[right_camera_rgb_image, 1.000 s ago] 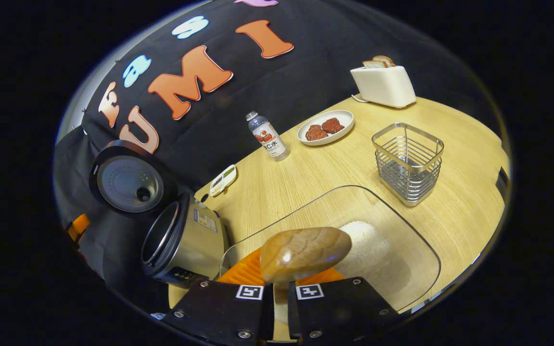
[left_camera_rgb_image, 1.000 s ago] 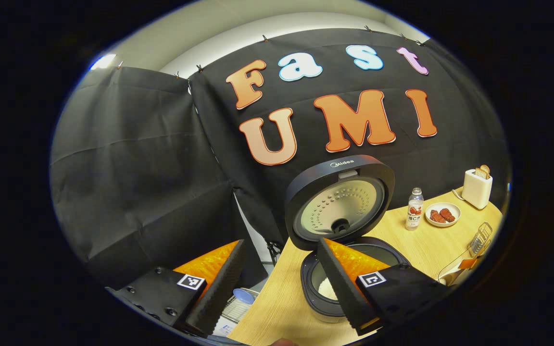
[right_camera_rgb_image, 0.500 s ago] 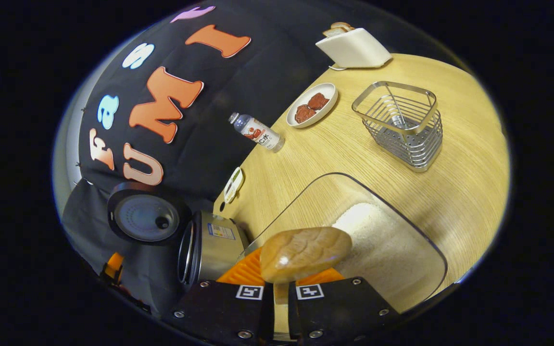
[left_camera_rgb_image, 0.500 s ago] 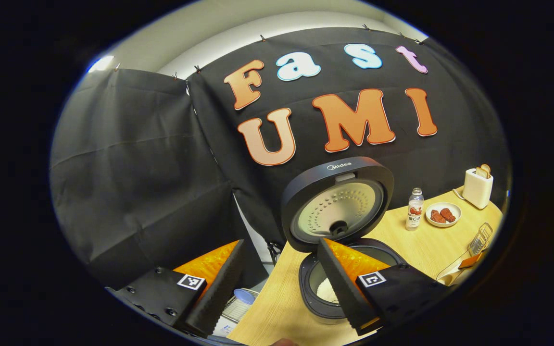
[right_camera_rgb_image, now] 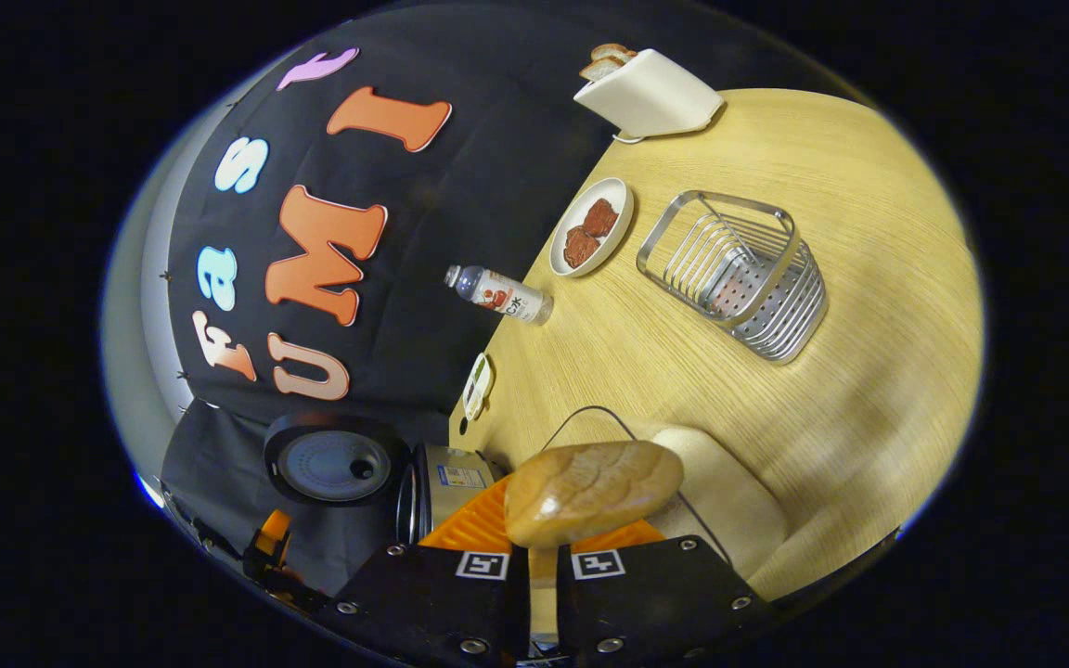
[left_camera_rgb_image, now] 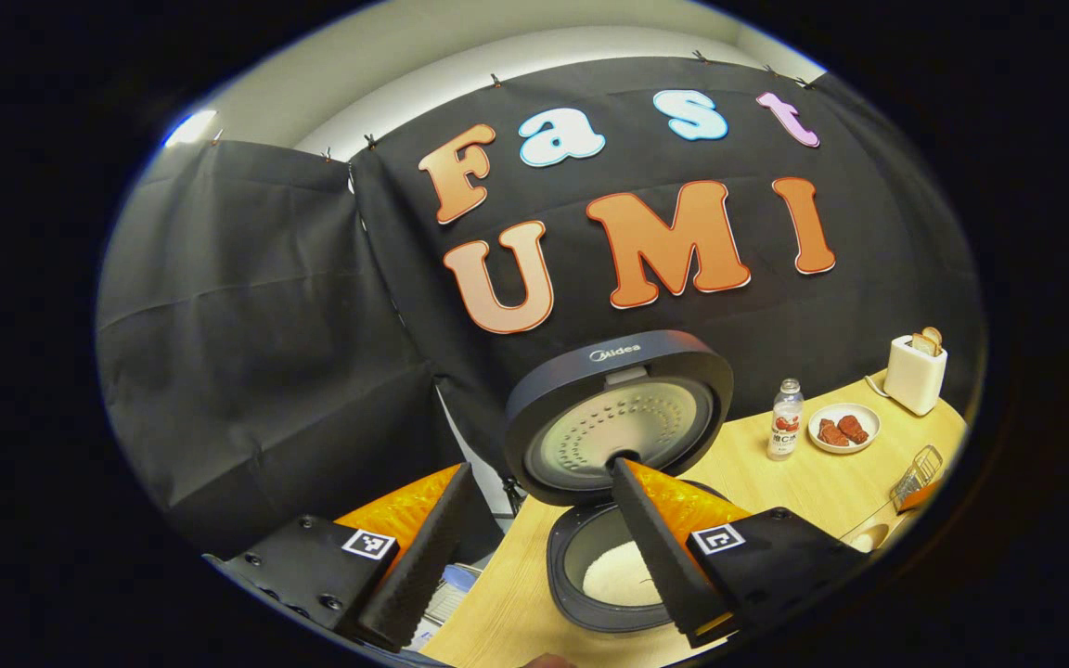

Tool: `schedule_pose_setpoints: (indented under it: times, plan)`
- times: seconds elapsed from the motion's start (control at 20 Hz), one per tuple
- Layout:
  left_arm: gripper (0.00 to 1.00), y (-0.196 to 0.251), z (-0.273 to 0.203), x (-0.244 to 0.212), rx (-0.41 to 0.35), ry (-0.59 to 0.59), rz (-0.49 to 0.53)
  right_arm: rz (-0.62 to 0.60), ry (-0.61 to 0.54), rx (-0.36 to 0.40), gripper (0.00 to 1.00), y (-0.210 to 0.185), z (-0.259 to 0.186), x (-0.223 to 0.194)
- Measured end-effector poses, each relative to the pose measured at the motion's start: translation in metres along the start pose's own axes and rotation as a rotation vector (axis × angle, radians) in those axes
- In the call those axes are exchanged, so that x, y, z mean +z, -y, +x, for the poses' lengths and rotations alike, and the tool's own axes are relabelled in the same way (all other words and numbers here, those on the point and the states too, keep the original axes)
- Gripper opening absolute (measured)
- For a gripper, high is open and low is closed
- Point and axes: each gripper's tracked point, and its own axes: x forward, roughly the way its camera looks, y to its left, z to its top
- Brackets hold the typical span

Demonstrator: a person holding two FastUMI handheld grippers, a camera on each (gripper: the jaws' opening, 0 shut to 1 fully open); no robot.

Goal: Close the left gripper, press the button to open the rice cooker; take a wooden spoon from the chopstick holder with the right hand, scoop a spoonful of rice and pour it into the rice cooker, then put the wooden spoon back into the chopstick holder.

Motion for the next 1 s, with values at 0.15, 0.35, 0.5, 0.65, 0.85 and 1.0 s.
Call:
schedule_pose_setpoints:
  times: [0.15, 0.35, 0.5, 0.65, 0.85, 1.0]
  plan:
    - [0.93, 0.009, 0.001, 0.003, -0.006, 0.008, -0.010, 0.097, 0.000, 0.077, 0.10, -0.014, -0.012, 0.017]
    - [0.93, 0.014, 0.003, 0.004, -0.001, 0.005, -0.036, 0.203, -0.005, 0.181, 0.10, -0.042, -0.021, 0.038]
    - [1.00, 0.011, 0.003, 0.006, 0.016, 0.015, -0.053, 0.271, -0.036, 0.268, 0.11, -0.071, -0.020, 0.048]
    - [0.93, 0.003, 0.002, 0.002, 0.040, 0.016, -0.073, 0.281, -0.080, 0.314, 0.11, -0.096, -0.008, 0.049]
    - [1.00, -0.015, 0.000, 0.008, 0.066, 0.045, -0.080, 0.319, -0.141, 0.389, 0.11, -0.141, 0.009, 0.044]
    - [1.00, -0.028, -0.004, 0.008, 0.097, 0.066, -0.084, 0.324, -0.177, 0.446, 0.10, -0.176, 0.025, 0.038]
